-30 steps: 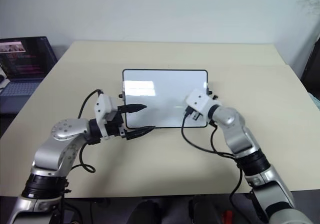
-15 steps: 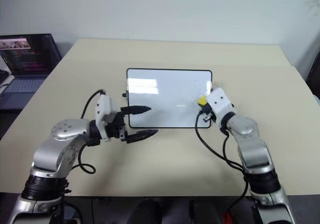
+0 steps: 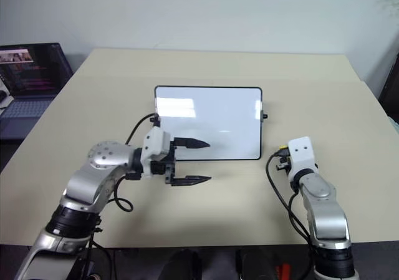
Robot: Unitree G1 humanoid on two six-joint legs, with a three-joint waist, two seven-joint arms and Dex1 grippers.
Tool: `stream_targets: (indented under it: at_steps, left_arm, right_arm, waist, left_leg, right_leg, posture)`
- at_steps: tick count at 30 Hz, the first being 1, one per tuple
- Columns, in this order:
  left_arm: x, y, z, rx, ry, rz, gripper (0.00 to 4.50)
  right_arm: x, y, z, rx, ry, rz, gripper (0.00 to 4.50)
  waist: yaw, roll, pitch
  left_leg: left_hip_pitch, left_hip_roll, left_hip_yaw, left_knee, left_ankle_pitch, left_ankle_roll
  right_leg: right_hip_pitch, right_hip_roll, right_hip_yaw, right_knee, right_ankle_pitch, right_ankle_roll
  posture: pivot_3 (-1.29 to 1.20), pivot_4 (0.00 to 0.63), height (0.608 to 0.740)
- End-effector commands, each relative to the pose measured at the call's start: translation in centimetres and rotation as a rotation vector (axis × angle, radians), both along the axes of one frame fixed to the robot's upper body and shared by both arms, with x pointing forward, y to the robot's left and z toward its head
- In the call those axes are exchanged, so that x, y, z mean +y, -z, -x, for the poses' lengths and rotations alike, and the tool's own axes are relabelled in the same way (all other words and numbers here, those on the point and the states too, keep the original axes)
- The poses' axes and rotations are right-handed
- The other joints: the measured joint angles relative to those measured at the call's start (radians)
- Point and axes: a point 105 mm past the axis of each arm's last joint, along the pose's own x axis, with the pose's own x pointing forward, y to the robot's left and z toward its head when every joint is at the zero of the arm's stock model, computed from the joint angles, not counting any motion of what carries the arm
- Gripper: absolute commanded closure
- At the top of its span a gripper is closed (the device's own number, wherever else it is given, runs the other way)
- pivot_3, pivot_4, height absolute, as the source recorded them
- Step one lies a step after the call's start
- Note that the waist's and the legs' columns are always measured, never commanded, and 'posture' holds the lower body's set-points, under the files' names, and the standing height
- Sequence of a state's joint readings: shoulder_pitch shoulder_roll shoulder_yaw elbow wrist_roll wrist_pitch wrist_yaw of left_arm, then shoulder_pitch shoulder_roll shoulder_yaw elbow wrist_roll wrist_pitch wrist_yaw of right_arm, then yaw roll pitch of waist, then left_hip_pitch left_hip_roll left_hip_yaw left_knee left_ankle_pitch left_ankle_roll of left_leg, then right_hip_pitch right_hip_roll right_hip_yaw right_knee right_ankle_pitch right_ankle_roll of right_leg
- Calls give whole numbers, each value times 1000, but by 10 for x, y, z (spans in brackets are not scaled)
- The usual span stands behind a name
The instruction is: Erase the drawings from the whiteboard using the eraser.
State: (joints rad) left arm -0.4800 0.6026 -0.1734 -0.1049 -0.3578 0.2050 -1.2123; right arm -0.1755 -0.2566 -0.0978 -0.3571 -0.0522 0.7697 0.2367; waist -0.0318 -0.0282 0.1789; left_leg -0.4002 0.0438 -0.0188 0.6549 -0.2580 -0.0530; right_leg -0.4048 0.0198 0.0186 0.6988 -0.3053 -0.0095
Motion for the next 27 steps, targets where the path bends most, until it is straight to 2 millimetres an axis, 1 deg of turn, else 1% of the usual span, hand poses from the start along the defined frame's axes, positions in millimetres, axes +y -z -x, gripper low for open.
stream_targets:
  at_steps: [1,6,8,10,12,13,14,16,18,20,22,24,25,27]
  left_arm:
    - [-7,-7,0,-44,35,6,0]
    - [-9,-6,0,-46,42,13,0]
    - [-9,-5,1,-42,38,17,0]
    - [-7,-3,0,-38,23,17,0]
    - [-3,-2,-2,-23,-4,26,0]
    - [-2,-2,-3,-16,-17,29,0]
    - [0,-1,-5,-12,-27,30,0]
    - [4,-1,-7,1,-58,46,0]
    - [11,-1,-10,16,-105,71,0]
    - [25,-7,-14,28,-200,130,0]
    - [39,-13,-15,41,-295,206,0]
    - [48,-17,-12,47,-377,278,0]
    - [49,-18,-10,54,-403,306,0]
    - [51,-17,-4,65,-460,353,0]
  right_arm:
    - [-12,-9,-3,-48,47,-14,3395]
    - [-17,-5,-4,-34,64,-73,3395]
    - [-19,-4,-5,-33,72,-94,2679]
    - [-19,-5,-6,-38,70,-99,2117]
    - [-22,-6,-7,-43,72,-97,1358]
    - [-23,-6,-6,-44,72,-97,1129]
    - [-24,-7,-6,-48,73,-106,698]
    - [-25,-12,-5,-72,68,-105,28]
    - [-20,-26,-3,-131,37,-103,28]
    - [-5,-50,3,-224,-50,-114,28]
    - [8,-64,13,-275,-125,-143,28]
    - [24,-67,25,-290,-211,-126,28]
    - [30,-67,30,-296,-250,-122,28]
    - [45,-60,40,-291,-319,-146,28]
  waist:
    - [0,0,0]
    - [0,0,0]
    - [0,0,0]
    - [0,0,0]
    - [0,0,0]
    - [0,0,0]
    - [0,0,0]
    - [0,0,0]
    - [0,0,0]
    - [-2,0,0]
    - [-4,0,0]
    - [-1,0,0]
    - [0,0,0]
    - [3,0,-1]
  left_leg:
    - [0,0,0,0,0,0]
    - [1,0,1,-3,0,0]
    - [1,0,1,-4,0,0]
    - [1,0,1,-4,0,0]
    - [1,0,2,-4,0,0]
    - [1,0,2,-5,0,0]
    - [1,0,2,-5,0,0]
    - [1,0,2,-5,0,0]
    - [1,0,2,-5,0,0]
    - [2,1,2,-6,0,0]
    - [2,2,1,-6,0,0]
    - [2,2,-2,-7,0,0]
    - [2,2,-3,-8,0,0]
    - [2,2,-4,-8,0,0]
  right_leg:
    - [0,0,0,0,0,0]
    - [0,-1,0,-1,1,-1]
    - [0,-1,0,-1,0,-1]
    - [0,-1,0,-1,0,-1]
    - [0,-1,0,-1,1,-1]
    - [0,-1,0,-1,0,-1]
    - [0,-1,0,-1,0,-1]
    - [0,-1,0,-1,1,-1]
    - [0,-1,0,-1,1,-1]
    - [0,-1,1,-1,1,-1]
    - [0,-1,1,-1,0,-1]
    - [-1,-1,0,-1,0,-1]
    - [-1,-1,-1,-1,0,-1]
    - [0,-2,-1,-2,0,0]
  posture:
    - [0,150,740]
    - [0,150,740]
    - [0,150,740]
    - [0,150,740]
    - [0,150,740]
    - [0,150,740]
    - [0,150,740]
    - [0,150,740]
    - [0,150,740]
    - [0,150,740]
    - [0,150,740]
    - [0,150,740]
    - [0,150,740]
    - [0,150,740]
